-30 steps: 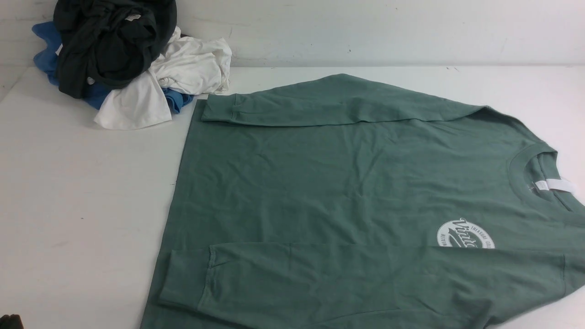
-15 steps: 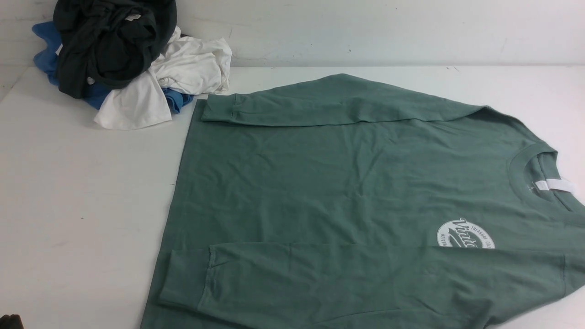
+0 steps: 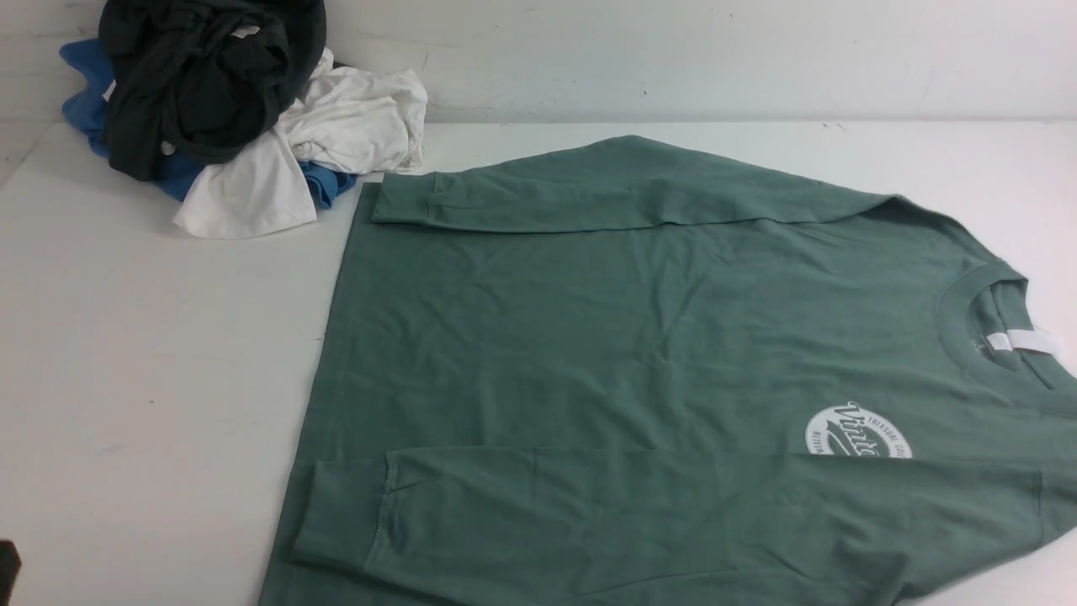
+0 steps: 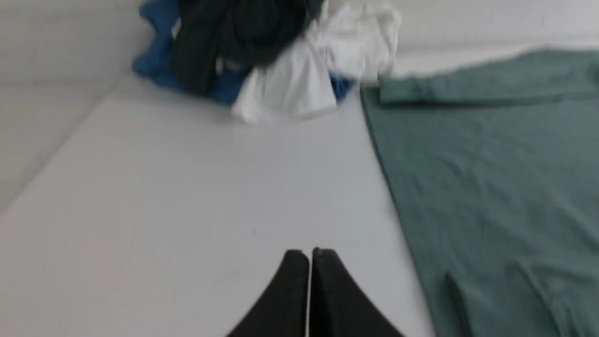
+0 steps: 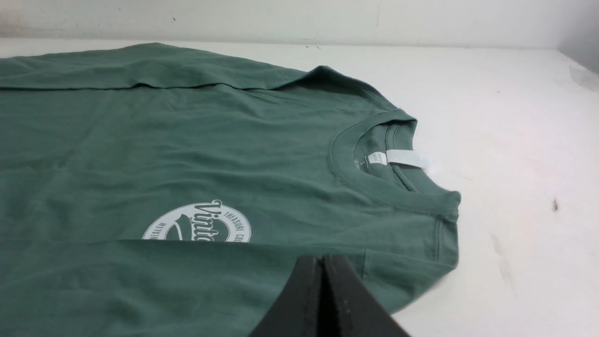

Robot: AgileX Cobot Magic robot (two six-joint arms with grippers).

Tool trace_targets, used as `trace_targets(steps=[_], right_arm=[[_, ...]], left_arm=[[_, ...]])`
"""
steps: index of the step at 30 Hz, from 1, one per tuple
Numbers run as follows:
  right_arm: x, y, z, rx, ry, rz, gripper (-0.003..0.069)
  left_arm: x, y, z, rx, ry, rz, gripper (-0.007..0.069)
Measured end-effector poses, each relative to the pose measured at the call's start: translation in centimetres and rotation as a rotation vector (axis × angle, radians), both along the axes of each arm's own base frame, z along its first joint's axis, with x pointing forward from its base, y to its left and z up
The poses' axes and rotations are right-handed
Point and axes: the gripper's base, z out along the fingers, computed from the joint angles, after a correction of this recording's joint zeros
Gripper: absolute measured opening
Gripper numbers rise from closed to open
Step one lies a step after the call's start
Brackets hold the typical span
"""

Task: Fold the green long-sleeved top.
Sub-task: Use the left arm to clamp the cuff closest to it

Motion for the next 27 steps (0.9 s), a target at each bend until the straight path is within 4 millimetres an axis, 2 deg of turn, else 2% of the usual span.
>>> trace_targets(steps=[2, 3, 5, 6, 9, 12, 17, 20, 23, 27], right_arm=[[0.1, -0.1, 0.2, -0.065, -0.028, 0.003, -0.0014], [0.1, -0.1, 0.2, -0.074, -0.032, 0.004, -0.0014], [0.2, 0.0, 1.1, -0.205, -0.116, 0.025, -0.0014], [0.2, 0.0, 1.2, -0.216, -0.123, 0.027, -0.0014], [0.2, 0.2, 1.9, -0.416, -0.187, 0.057, -0.0014], [0.2, 0.5, 2.2, -0.574, -0.223, 0.086, -0.0014], [0.0, 1.9, 3.0, -0.867, -0.351, 0.211, -0.0014], [-0.1, 2.5, 3.1, -0.958, -0.39, 0.265, -0.0014], [-0.3, 3.0, 3.4, -0.968, -0.437, 0.299, -0.0014], [-1.1, 4.1, 5.6, -0.955, -0.601, 0.369, -0.0014]], left_arm=[[0.0, 0.0, 1.2, -0.012, -0.129, 0.002, -0.0007], [0.0, 0.0, 1.2, -0.012, -0.129, 0.002, -0.0007], [-0.2, 0.0, 2.8, -0.016, -0.307, 0.004, -0.0007], [-0.3, 0.0, 2.9, -0.016, -0.319, 0.004, -0.0007], [-0.9, 0.1, 4.6, -0.017, -0.521, 0.005, -0.0007], [-1.5, 0.1, 5.6, -0.024, -0.644, 0.003, -0.0007], [-2.0, 0.0, 6.3, -0.111, -0.738, -0.031, -0.0007], [-2.2, 0.0, 6.6, -0.147, -0.781, -0.055, -0.0007], [-2.3, -0.1, 6.7, -0.153, -0.796, -0.062, -0.0007], [-2.4, -0.1, 7.0, -0.152, -0.805, -0.069, -0.0007]])
